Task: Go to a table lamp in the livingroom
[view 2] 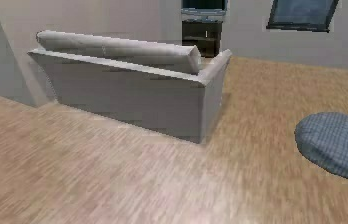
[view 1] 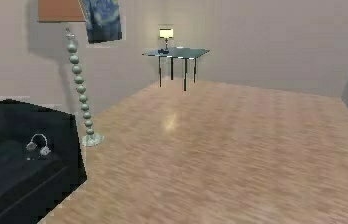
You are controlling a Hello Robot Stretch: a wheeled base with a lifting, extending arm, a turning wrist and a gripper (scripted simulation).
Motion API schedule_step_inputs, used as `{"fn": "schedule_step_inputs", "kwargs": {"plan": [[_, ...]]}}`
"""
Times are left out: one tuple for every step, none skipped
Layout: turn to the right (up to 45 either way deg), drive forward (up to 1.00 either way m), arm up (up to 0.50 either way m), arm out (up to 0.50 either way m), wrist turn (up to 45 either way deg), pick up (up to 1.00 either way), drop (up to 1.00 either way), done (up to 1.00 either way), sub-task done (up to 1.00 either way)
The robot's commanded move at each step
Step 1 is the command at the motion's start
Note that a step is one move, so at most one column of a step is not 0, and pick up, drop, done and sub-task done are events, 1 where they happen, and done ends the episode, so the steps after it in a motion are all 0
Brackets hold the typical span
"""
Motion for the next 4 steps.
{"fn": "schedule_step_inputs", "kwargs": {"plan": [[0.0,1.0,0.0,0.0,0.0,0.0,0.0,0.0,0.0],[0.0,1.0,0.0,0.0,0.0,0.0,0.0,0.0,0.0],[0.0,1.0,0.0,0.0,0.0,0.0,0.0,0.0,0.0],[3.0,0.0,0.0,0.0,0.0,0.0,0.0,0.0,0.0]]}}
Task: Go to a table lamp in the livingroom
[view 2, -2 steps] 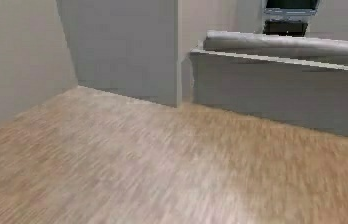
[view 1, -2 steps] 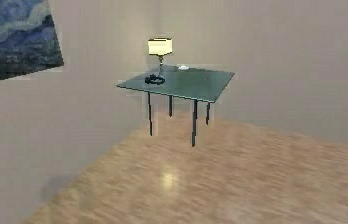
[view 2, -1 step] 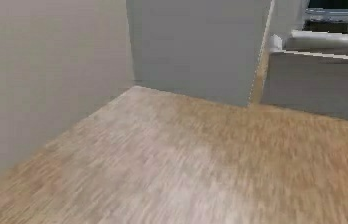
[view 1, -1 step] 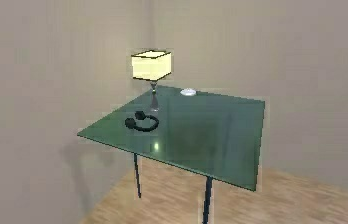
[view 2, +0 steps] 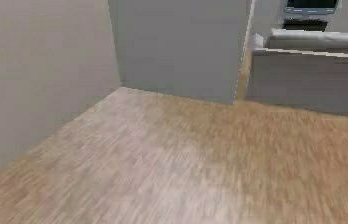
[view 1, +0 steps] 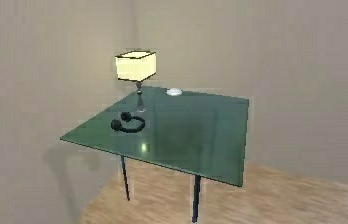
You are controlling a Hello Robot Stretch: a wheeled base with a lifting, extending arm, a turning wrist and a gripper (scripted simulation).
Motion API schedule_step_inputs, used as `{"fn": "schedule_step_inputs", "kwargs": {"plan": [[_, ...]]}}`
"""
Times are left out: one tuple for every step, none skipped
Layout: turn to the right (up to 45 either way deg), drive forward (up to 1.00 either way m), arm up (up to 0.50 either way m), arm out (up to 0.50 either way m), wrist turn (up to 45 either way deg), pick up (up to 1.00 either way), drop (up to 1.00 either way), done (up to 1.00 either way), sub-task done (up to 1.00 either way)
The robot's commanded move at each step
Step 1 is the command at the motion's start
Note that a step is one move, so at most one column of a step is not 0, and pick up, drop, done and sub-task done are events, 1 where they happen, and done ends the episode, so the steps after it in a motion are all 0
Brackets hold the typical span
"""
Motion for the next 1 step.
{"fn": "schedule_step_inputs", "kwargs": {"plan": [[0.0,0.5,0.0,0.0,0.0,0.0,0.0,0.0,0.0]]}}
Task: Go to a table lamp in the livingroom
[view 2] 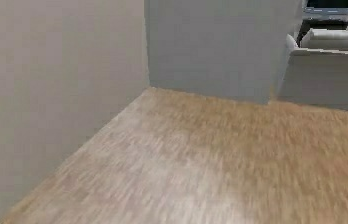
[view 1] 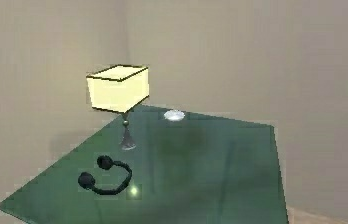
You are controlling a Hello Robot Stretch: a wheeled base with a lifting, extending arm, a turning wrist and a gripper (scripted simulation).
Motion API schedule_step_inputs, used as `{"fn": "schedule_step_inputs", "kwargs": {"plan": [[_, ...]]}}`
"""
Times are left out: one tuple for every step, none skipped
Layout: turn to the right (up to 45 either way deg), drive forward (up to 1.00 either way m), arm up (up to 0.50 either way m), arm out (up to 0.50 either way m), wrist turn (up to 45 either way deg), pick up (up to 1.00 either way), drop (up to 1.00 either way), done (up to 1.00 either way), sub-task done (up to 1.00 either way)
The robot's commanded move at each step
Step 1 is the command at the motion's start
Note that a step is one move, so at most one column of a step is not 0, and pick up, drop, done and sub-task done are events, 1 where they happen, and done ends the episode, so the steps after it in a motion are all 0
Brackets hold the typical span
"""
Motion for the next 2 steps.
{"fn": "schedule_step_inputs", "kwargs": {"plan": [[-12.0,0.0,0.0,0.0,0.0,0.0,0.0,0.0,0.0],[0.0,0.0,0.0,0.0,0.0,0.0,0.0,1.0,0.0]]}}
